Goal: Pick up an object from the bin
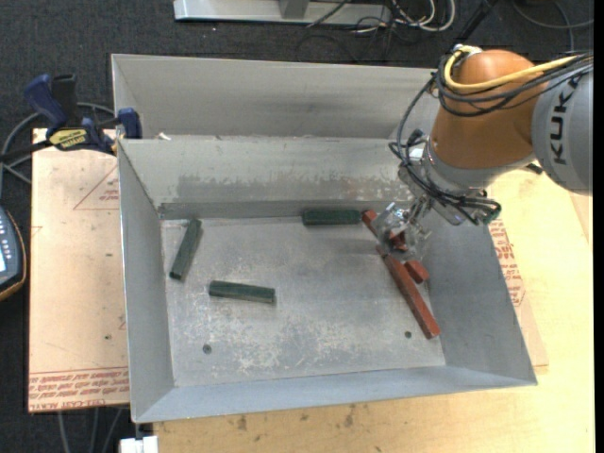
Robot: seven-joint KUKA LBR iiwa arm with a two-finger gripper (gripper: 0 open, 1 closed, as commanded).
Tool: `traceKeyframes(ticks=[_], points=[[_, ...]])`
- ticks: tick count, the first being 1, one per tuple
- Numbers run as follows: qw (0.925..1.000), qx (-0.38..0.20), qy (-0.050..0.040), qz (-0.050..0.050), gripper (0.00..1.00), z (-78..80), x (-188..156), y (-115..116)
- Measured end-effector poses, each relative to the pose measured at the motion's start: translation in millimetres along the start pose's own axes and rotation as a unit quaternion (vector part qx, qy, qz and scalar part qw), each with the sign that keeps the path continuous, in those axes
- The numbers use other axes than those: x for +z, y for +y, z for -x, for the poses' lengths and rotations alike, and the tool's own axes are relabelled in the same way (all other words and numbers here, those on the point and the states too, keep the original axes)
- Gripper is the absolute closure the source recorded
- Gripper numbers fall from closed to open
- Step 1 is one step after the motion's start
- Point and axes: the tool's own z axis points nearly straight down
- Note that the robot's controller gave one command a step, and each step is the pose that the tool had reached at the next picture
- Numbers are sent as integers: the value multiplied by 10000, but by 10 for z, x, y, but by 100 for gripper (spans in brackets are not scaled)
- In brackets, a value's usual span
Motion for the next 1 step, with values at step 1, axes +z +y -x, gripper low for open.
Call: traceKeyframes(ticks=[1], points=[[9999, -105, -25, -30, 100, 220, -508, -242]])
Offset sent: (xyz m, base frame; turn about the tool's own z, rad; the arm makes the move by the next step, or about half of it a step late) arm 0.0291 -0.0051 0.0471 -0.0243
